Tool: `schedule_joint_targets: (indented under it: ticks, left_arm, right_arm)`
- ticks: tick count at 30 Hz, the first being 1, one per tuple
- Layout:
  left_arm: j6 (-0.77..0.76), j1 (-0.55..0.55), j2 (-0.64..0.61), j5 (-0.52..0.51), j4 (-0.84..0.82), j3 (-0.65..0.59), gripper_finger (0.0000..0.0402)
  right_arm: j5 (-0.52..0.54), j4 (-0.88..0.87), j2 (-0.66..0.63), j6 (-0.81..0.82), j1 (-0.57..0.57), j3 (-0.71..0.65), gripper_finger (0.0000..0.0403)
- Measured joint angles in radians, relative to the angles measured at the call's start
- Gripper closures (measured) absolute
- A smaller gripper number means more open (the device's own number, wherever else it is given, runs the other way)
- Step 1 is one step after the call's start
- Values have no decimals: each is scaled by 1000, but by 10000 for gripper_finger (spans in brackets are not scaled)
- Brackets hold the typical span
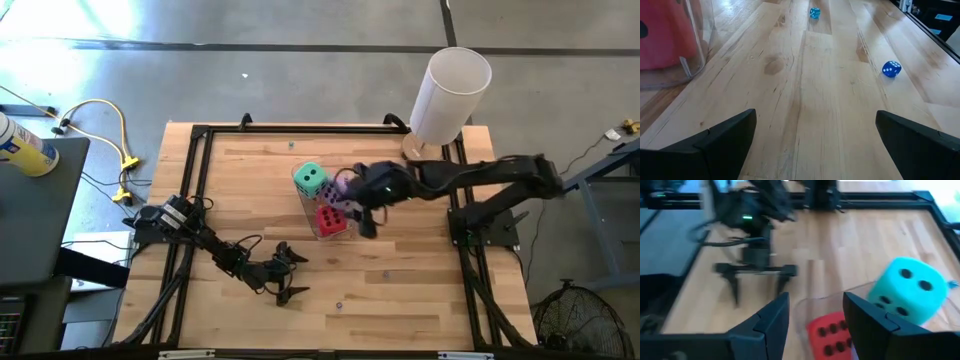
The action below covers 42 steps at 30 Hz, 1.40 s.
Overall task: Pick & Place Dice
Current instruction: Put the small blue dice into the transparent bin
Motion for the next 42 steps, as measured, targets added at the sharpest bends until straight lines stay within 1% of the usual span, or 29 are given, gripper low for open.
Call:
schedule_joint_targets:
  ticks: [2, 4, 6, 8, 9, 11, 13, 17, 19, 21, 24, 27, 29, 33, 37, 39, 42]
  left_arm:
    - [-2, 0, 0, 0, 0, 0, 2]
    - [-2, 0, 0, 0, 0, 0, 2]
    - [-2, 0, 0, 1, 1, 0, 2]
    - [-2, 0, 0, 1, 3, 0, 2]
    - [-2, 0, 0, 1, 4, 0, 2]
    - [-2, 0, 0, 1, 8, 0, 2]
    - [-2, 0, 0, 1, 12, 0, 2]
    - [-2, 0, 0, 1, 12, 0, 2]
    - [-3, 0, 0, 1, 12, 0, 2]
    - [-18, 0, 0, 1, 12, 0, 2]
    - [-22, 0, 0, 4, 12, 0, 2]
    - [-22, 0, 0, 4, 12, 0, 2]
    - [-23, 0, 0, 4, 13, 0, 2]
    - [-23, 0, 0, 4, 45, 0, 2]
    - [-24, 0, 0, 4, 58, 0, 2]
    - [-24, 0, 0, 4, 57, 0, 2]
    - [-24, 0, 0, 4, 58, 0, 2]
  right_arm:
    - [1, -36, -34, 16, 44, 0, 227]
    - [9, -110, -68, 62, 94, 0, 227]
    - [24, -184, -88, 135, 158, 2, 227]
    - [61, -295, -97, 221, 236, 1, 227]
    - [94, -343, -96, 270, 277, 0, 227]
    - [214, -404, -95, 393, 366, -9, 227]
    - [338, -429, -97, 527, 447, -42, 227]
    - [491, -423, -96, 749, 599, -131, 227]
    - [549, -383, -97, 838, 671, -194, 227]
    - [586, -361, -96, 906, 726, -266, 227]
    - [678, -358, -95, 1033, 771, -361, 227]
    - [763, -270, -96, 1121, 815, -465, 227]
    - [800, -170, -96, 1142, 843, -526, 227]
    - [809, -16, -96, 1163, 866, -631, 227]
    - [802, 152, -96, 1178, 870, -699, 227]
    - [795, 187, -96, 1207, 873, -719, 227]
    - [739, 216, -96, 1206, 872, -740, 227]
